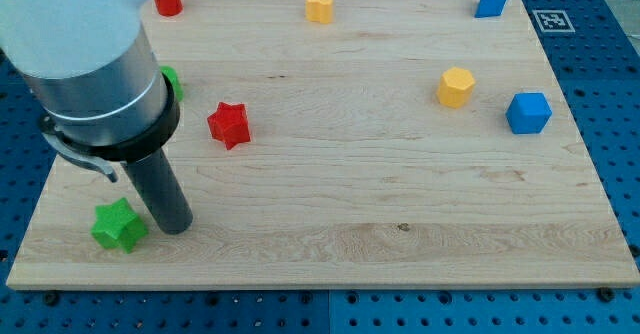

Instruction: Move the red star to the bottom center of the board

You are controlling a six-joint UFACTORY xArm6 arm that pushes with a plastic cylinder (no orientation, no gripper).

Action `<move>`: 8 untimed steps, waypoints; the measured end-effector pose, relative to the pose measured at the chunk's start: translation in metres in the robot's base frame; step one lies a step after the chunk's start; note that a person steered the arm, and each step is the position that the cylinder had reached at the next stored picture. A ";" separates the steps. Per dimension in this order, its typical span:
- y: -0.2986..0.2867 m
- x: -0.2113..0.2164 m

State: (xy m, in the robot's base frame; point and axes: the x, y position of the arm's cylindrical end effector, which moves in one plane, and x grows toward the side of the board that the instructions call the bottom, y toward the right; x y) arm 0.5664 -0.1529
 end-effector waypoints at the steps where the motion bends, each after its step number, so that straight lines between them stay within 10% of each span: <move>1: -0.016 0.000; 8: -0.026 -0.104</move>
State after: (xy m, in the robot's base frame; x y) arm 0.4628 -0.1786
